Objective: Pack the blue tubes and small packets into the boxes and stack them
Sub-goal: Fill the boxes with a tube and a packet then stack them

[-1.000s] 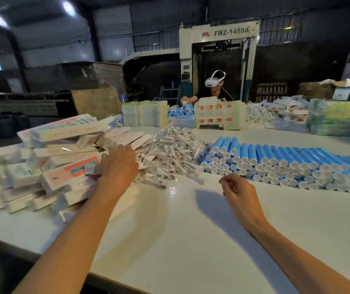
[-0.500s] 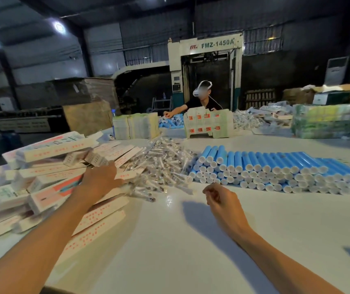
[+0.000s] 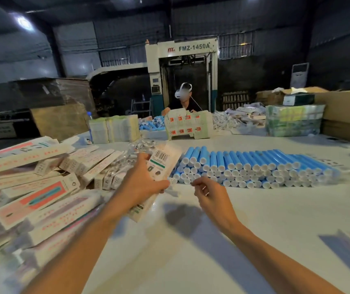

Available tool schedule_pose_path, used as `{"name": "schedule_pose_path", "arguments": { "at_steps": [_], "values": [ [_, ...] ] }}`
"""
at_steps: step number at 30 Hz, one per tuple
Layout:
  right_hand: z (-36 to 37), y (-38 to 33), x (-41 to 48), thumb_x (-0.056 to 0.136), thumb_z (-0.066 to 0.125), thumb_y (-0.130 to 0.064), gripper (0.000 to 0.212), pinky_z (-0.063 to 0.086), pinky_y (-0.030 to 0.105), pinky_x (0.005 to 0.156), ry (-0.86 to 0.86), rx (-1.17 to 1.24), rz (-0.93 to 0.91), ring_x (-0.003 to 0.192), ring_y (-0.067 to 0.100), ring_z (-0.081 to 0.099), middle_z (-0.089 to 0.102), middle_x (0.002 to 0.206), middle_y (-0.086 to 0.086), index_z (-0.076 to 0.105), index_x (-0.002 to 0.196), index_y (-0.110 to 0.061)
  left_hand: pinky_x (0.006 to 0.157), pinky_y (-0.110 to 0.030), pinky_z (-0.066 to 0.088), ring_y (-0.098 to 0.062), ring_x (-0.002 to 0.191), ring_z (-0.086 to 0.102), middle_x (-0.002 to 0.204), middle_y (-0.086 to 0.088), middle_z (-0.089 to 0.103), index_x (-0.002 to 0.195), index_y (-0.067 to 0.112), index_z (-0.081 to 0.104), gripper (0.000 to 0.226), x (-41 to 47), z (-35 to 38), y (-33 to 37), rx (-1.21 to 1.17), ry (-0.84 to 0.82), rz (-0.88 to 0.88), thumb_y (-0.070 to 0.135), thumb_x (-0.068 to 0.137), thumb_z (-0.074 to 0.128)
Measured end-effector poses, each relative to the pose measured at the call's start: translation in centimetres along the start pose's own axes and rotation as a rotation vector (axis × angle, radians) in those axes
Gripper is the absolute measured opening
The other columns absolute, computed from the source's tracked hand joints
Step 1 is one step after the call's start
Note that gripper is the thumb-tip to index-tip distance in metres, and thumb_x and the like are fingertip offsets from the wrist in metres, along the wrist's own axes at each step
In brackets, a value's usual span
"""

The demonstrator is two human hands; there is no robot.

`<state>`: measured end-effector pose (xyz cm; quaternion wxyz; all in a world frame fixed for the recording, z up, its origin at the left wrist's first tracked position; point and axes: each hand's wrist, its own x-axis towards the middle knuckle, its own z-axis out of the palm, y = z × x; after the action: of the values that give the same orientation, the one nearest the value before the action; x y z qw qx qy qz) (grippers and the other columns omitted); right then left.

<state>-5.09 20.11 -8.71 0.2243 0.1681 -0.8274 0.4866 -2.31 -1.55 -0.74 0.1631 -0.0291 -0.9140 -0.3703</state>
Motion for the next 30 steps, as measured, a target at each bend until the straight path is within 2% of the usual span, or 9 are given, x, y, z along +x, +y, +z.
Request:
{"name": "schedule_pose_path", "arguments": {
  "at_steps": [3,6,10,12,15,17,21,26,30],
  "values": [
    [-1.6,-0.4,2.8,0.096,0.058,-0.007,0.02,0.05,0.03,0.071,0.133,-0.013,0.075,0.083,0.009,0.064,0.068,0.091,-0.008,0.072,0.108,-0.013,0.075,-0.036,0.059,-0.014,0.077,0.079,0.093,0.004,0.081,0.116,0.027,0.062,0.05,-0.2,3.2,-0.6,-0.375,0.016,-0.058,0.032,0.078,0.095],
    [-2.7,-0.3,7.0,0.096,0.055,-0.009,0.026,0.043,0.028,0.063,0.139,-0.104,0.134,0.077,0.006,0.06,0.066,0.093,-0.006,0.065,0.119,-0.011,0.066,-0.029,0.058,-0.015,0.075,0.079,0.089,0.008,0.081,0.114,0.027,0.069,0.05,-0.3,5.5,-1.6,-0.646,0.077,-0.111,0.053,0.075,0.086],
    [-2.7,0.6,13.2,0.1,0.052,-0.015,0.033,0.051,0.042,0.09,0.016,-0.32,0.183,0.11,0.03,0.059,0.06,0.13,0.016,0.056,0.131,-0.005,0.058,-0.022,0.059,-0.021,0.078,0.081,0.09,-0.002,0.082,0.12,0.022,0.066,0.055,-0.2,7.2,-3.6,-0.817,0.194,-0.142,0.066,0.087,0.064],
    [-2.0,1.0,15.5,0.105,0.05,-0.025,0.037,0.048,0.045,0.1,-0.055,-0.437,0.215,0.124,0.035,0.052,0.053,0.139,0.019,0.053,0.135,-0.004,0.072,-0.033,0.064,-0.024,0.092,0.08,0.099,-0.007,0.082,0.128,0.024,0.064,0.052,0.1,7.4,-4.5,-0.911,0.151,-0.19,0.065,0.098,0.056],
    [-0.6,1.6,17.6,0.107,0.047,-0.031,0.044,0.043,0.052,0.108,-0.174,-0.575,0.292,0.135,0.037,0.044,0.047,0.146,0.019,0.046,0.143,-0.006,0.092,-0.048,0.059,-0.031,0.105,0.078,0.112,-0.012,0.08,0.138,0.025,0.058,0.034,0.6,7.3,-5.6,-1.045,0.102,-0.218,0.041,0.108,0.056],
    [0.0,2.1,18.6,0.106,0.044,-0.029,0.041,0.046,0.049,0.105,-0.264,-0.653,0.324,0.133,0.038,0.046,0.05,0.143,0.02,0.046,0.141,-0.006,0.092,-0.048,0.057,-0.031,0.103,0.079,0.114,-0.01,0.08,0.137,0.025,0.056,0.027,0.8,7.3,-5.6,-1.054,0.088,-0.188,0.028,0.11,0.054],
    [0.4,2.8,20.0,0.106,0.048,-0.024,0.033,0.046,0.038,0.081,-0.303,-0.679,0.343,0.117,0.036,0.058,0.059,0.131,0.02,0.049,0.131,-0.003,0.095,-0.048,0.059,-0.027,0.109,0.078,0.121,-0.004,0.079,0.138,0.024,0.055,0.033,0.7,7.1,-5.2,-0.998,0.041,-0.116,0.021,0.106,0.063],
    [1.1,3.2,20.1,0.107,0.048,-0.018,0.043,0.044,0.043,0.094,-0.182,-0.564,0.408,0.127,0.041,0.053,0.055,0.138,0.025,0.034,0.143,0.002,0.088,-0.039,0.065,-0.027,0.108,0.077,0.115,-0.007,0.08,0.131,0.016,0.063,0.04,0.5,6.7,-4.4,-0.93,-0.005,-0.034,0.026,0.094,0.076],
    [-0.6,2.5,17.6,0.107,0.045,-0.023,0.041,0.04,0.037,0.062,0.017,-0.201,0.482,0.099,0.036,0.057,0.054,0.125,0.025,0.034,0.139,0.0,0.081,-0.034,0.064,-0.025,0.104,0.078,0.11,-0.005,0.081,0.126,0.02,0.066,0.05,0.4,6.3,-4.3,-0.892,-0.005,-0.015,0.035,0.081,0.08]
  ]
}}
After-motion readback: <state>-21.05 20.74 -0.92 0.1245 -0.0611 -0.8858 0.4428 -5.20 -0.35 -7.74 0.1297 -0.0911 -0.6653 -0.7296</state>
